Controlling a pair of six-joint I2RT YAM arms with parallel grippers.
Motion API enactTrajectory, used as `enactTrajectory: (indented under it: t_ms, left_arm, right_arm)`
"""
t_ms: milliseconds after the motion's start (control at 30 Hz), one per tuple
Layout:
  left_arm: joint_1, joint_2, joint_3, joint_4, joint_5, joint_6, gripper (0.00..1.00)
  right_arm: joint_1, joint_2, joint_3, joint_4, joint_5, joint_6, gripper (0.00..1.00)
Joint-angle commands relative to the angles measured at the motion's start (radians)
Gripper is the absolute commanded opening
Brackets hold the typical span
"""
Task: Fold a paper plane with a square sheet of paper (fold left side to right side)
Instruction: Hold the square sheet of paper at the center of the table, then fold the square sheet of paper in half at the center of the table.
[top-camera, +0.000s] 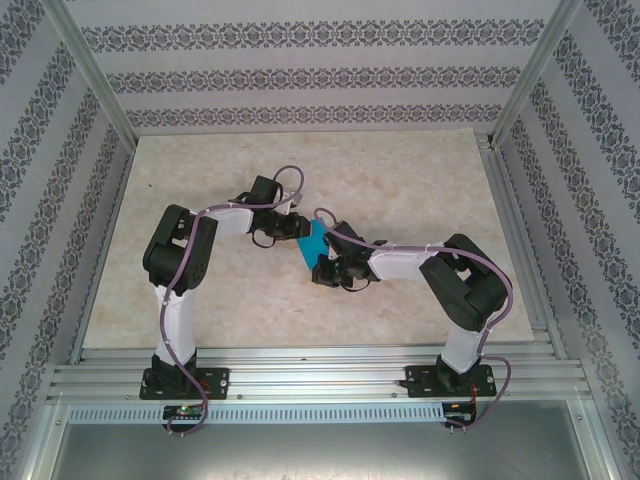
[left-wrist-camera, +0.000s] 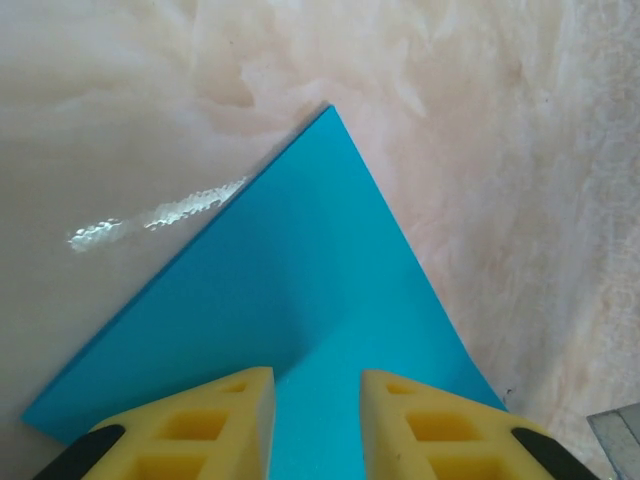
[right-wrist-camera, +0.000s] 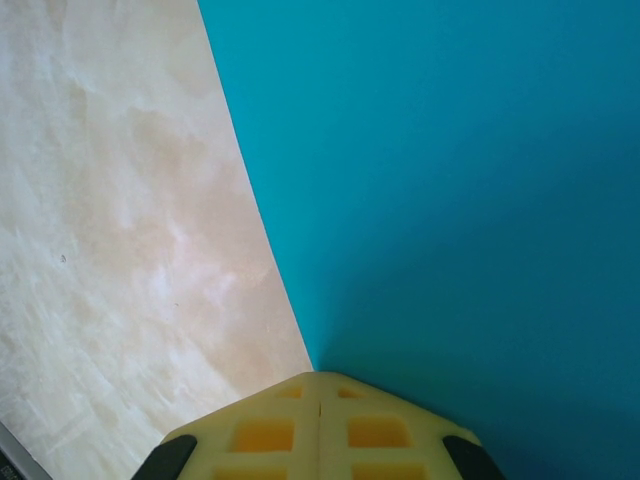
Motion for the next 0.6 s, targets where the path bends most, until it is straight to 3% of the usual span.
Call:
enactTrajectory:
  t_ms: [0, 200, 567]
  left_arm:
    - [0.001, 0.040, 0.000, -0.010, -0.061, 0.035, 0.30]
    - [0.002, 0.041, -0.029, -0.011, -0.070, 0.050, 0.30]
    - [0.002, 0.042, -0.058, 0.011, -0.073, 0.043, 0.29]
  right_arm:
    - [0.023, -0.022, 0.002, -0.105, 0.014, -0.058, 0.04]
    - [0.009, -0.082, 0.080, -0.088, 0.019, -0.169, 0.04]
    - [-0.021, 0.106, 0.202, -0.021, 0.012, -0.229, 0.03]
